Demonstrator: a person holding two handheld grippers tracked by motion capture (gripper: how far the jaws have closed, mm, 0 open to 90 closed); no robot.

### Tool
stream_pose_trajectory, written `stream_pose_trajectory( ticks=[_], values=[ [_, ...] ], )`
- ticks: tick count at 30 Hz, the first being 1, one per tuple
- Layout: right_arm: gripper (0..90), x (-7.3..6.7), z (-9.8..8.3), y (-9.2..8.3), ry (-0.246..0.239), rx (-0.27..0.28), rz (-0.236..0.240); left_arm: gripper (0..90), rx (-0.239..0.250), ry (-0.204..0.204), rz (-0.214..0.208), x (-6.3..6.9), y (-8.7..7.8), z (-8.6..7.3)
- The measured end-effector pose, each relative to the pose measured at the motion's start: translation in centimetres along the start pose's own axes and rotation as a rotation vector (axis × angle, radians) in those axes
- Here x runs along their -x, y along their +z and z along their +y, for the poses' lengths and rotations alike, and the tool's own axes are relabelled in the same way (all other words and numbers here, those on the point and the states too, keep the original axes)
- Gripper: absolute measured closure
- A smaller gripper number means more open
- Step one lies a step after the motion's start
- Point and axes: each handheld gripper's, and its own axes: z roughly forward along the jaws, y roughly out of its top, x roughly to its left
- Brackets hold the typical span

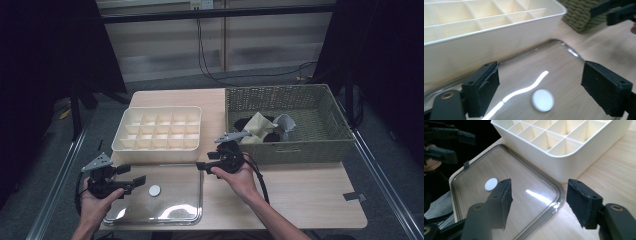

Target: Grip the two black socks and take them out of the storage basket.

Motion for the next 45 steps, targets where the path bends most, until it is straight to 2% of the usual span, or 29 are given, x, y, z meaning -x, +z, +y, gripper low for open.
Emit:
stream_pose_trajectory(
  ticks=[3,6,8,9,12,17,22,26,28,36,42,44,45],
  values=[
    [38.0,-0.1,0.4,-1.0,0.000,0.009,0.002,14.3,-0.024,0.017,-0.014,0.9,0.9,0.3],
    [38.2,0.0,0.9,-2.2,-0.006,0.029,0.002,16.4,-0.011,0.013,-0.028,1.5,1.6,0.8],
    [38.1,0.2,1.3,-2.9,-0.016,0.033,-0.009,17.3,-0.024,0.029,-0.024,2.0,2.2,1.4],
    [38.1,0.3,1.4,-3.2,-0.021,0.030,-0.019,17.6,-0.029,0.034,-0.036,2.1,2.5,1.6],
    [37.5,1.1,1.5,-4.3,-0.027,0.032,-0.038,17.6,-0.040,0.063,-0.047,2.7,3.3,2.1],
    [36.3,2.5,2.0,-6.4,-0.006,0.056,-0.075,17.6,-0.034,0.063,-0.068,3.5,4.1,2.3],
    [35.7,4.9,2.9,-8.4,0.008,0.058,-0.122,17.0,-0.005,0.062,-0.081,4.2,4.5,2.2],
    [37.9,7.5,3.6,-9.8,0.034,0.052,-0.171,17.0,-0.027,0.090,-0.085,4.3,4.4,1.9],
    [39.0,8.6,4.0,-10.3,0.037,0.046,-0.191,16.8,-0.026,0.087,-0.086,4.3,4.3,1.8],
    [42.7,12.5,6.4,-10.3,0.042,-0.024,-0.264,16.5,-0.026,0.081,-0.073,3.6,3.9,1.5],
    [50.6,15.4,7.5,-8.8,0.057,-0.078,-0.290,16.1,-0.037,0.064,-0.064,3.2,4.1,1.2],
    [54.3,16.1,7.7,-8.2,0.051,-0.078,-0.283,15.9,-0.037,0.055,-0.072,3.0,4.2,1.1],
    [54.2,16.4,7.7,-7.8,0.055,-0.095,-0.286,15.9,-0.038,0.053,-0.073,2.9,4.2,1.1]
  ],
)
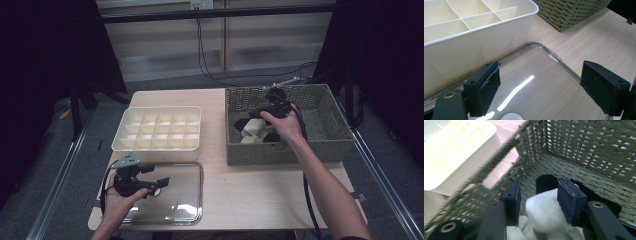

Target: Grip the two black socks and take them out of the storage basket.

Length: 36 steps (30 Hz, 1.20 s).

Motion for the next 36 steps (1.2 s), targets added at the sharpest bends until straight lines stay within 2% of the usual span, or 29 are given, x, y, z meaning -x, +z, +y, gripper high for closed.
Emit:
stream_pose_trajectory(
  ticks=[3,7,12,13,14,16,17,19,20,24,29,31,34,36],
  values=[
    [54.1,0.6,0.3,1.4,0.001,-0.068,-0.001,15.4,0.005,-0.004,0.002,-0.1,0.2,0.2],
    [49.0,0.9,0.4,2.9,0.007,-0.137,0.001,15.2,0.001,0.003,-0.001,0.0,0.3,0.2],
    [45.5,1.3,0.5,4.8,-0.026,-0.225,-0.021,14.9,-0.005,-0.001,-0.003,-0.1,0.4,0.0],
    [45.5,1.5,0.5,5.1,-0.031,-0.234,-0.025,14.9,-0.007,-0.001,-0.001,-0.2,0.4,0.0],
    [45.3,1.7,0.5,5.4,-0.020,-0.242,-0.006,14.9,-0.006,-0.004,0.001,-0.2,0.4,0.0],
    [44.4,2.0,0.5,6.1,-0.023,-0.273,-0.024,15.0,-0.005,-0.004,0.000,-0.3,0.4,-0.1],
    [44.2,2.0,0.5,6.3,-0.024,-0.282,-0.014,15.1,-0.006,-0.002,-0.001,-0.3,0.4,-0.1],
    [41.0,2.1,0.5,6.5,-0.035,-0.286,-0.015,15.1,-0.011,-0.003,0.004,-0.3,0.4,-0.2],
    [38.8,2.1,0.4,6.6,-0.033,-0.290,-0.001,15.0,-0.010,-0.004,0.002,-0.3,0.4,-0.2],
    [35.3,2.1,0.1,7.1,-0.040,-0.332,-0.010,15.1,-0.018,0.005,-0.002,-0.2,0.6,-0.2],
    [36.4,2.0,-0.2,8.0,-0.066,-0.390,-0.046,15.0,-0.022,0.003,-0.003,-0.1,0.6,-0.4],
    [40.8,2.0,-0.2,8.1,-0.062,-0.413,-0.060,15.0,-0.020,0.004,-0.002,-0.1,0.6,-0.4],
    [60.3,1.8,-0.2,8.2,-0.075,-0.437,-0.105,15.0,-0.022,0.003,-0.003,-0.2,0.6,-0.5],
    [70.1,2.0,-0.1,7.9,-0.057,-0.426,-0.107,15.0,-0.022,0.002,-0.003,-0.3,0.6,-0.6]
  ],
)
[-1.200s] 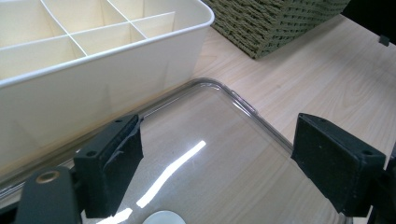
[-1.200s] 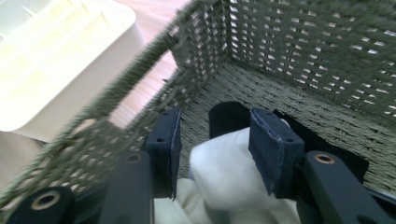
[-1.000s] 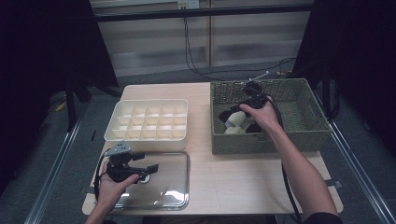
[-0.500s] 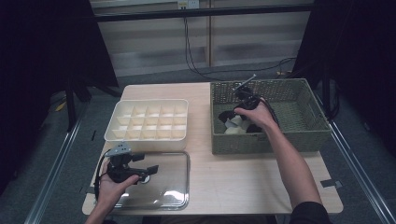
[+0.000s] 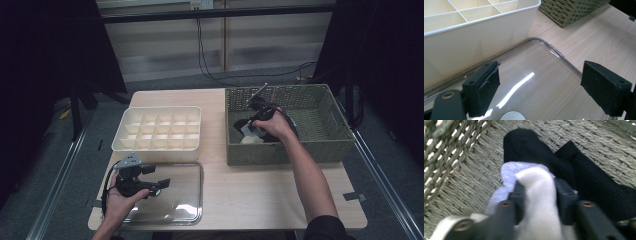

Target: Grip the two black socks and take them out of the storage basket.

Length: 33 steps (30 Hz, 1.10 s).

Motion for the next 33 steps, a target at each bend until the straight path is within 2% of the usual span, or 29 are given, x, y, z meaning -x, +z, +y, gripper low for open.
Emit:
stream_pose_trajectory(
  ticks=[2,4,7,10,15,21,26,30,33],
  values=[
    [75.1,0.1,-0.1,-0.3,0.012,0.019,0.011,15.0,-0.001,-0.004,0.000,0.0,0.0,-0.1],
    [76.0,0.1,-0.1,-0.6,0.027,0.043,0.023,15.0,0.002,-0.007,-0.001,-0.1,-0.1,0.0],
    [77.0,0.3,-0.3,-1.6,0.035,0.113,0.055,15.0,0.001,-0.005,0.004,-0.1,-0.2,0.0],
    [77.2,0.7,-0.6,-2.5,0.069,0.169,0.094,14.9,0.002,-0.005,0.004,-0.1,-0.2,0.0],
    [77.4,2.2,-1.6,-3.7,0.125,0.248,0.137,14.9,-0.001,-0.008,0.001,0.0,0.0,0.0],
    [77.4,4.3,-3.0,-5.9,0.168,0.340,0.154,14.9,0.005,-0.007,-0.001,0.0,0.0,0.0],
    [77.3,6.1,-4.3,-6.7,0.208,0.347,0.123,14.9,0.005,-0.007,-0.002,0.0,0.0,0.0],
    [76.8,7.2,-5.0,-6.4,0.236,0.321,0.104,14.8,0.002,-0.007,-0.002,0.0,0.0,0.0],
    [74.9,7.9,-5.4,-5.9,0.254,0.286,0.070,14.8,-0.005,-0.004,-0.003,-0.1,0.1,0.0]
  ],
)
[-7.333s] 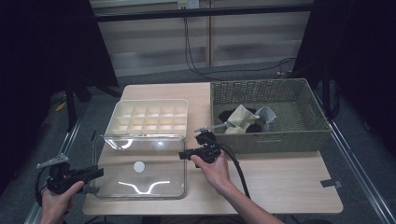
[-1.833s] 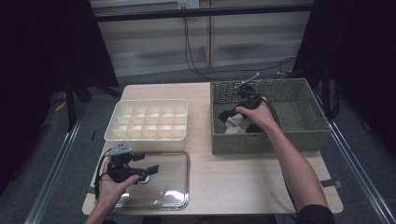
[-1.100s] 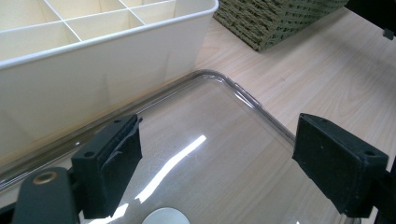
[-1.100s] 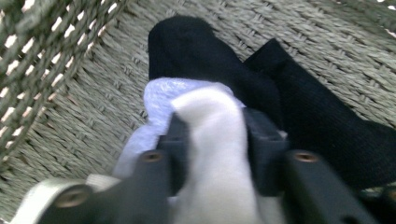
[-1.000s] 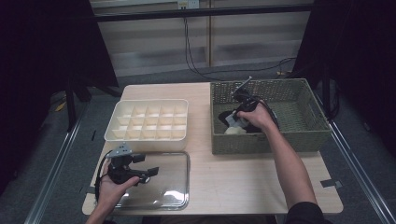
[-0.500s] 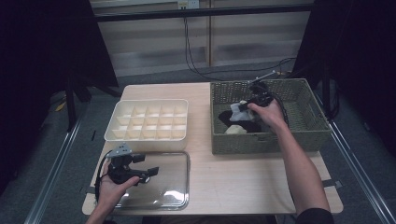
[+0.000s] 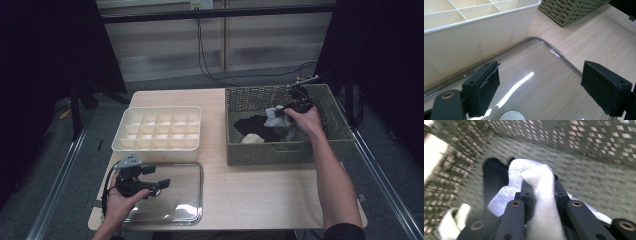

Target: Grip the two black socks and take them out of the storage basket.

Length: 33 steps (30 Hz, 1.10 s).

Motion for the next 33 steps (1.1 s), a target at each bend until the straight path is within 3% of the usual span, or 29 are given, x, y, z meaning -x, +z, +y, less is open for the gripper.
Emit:
stream_pose_trajectory(
  ticks=[4,6,8,14,17,21,27,32,33],
  values=[
    [68.8,0.4,-0.3,0.2,0.016,-0.021,-0.020,14.7,-0.004,-0.002,-0.001,-0.1,0.1,0.0],
    [63.3,0.1,-0.2,0.2,0.000,-0.023,-0.035,14.7,-0.001,-0.004,-0.001,-0.1,0.0,-0.1],
    [54.0,-0.1,-0.2,0.0,-0.004,-0.006,-0.048,14.7,-0.002,-0.002,0.004,-0.1,0.0,-0.1],
    [43.1,-0.7,0.0,-0.6,-0.021,0.026,-0.053,14.7,0.003,-0.007,0.003,-0.1,0.1,-0.1],
    [42.8,-1.3,0.3,-0.9,-0.038,0.044,-0.044,14.7,0.000,-0.004,0.002,-0.1,0.1,0.0],
    [42.6,-2.4,0.8,-0.6,-0.061,0.073,0.008,14.7,0.000,-0.001,-0.001,0.0,0.2,0.0],
    [46.0,-4.5,1.6,1.6,-0.098,0.033,0.066,14.7,-0.009,0.004,-0.001,-0.1,0.2,-0.1],
    [47.5,-4.9,2.2,3.5,-0.104,0.000,0.094,14.8,-0.004,-0.014,-0.004,-0.2,0.2,-0.2],
    [48.7,-5.0,2.3,3.8,-0.105,-0.014,0.083,14.8,-0.003,-0.013,-0.006,-0.3,0.2,-0.2]
  ],
)
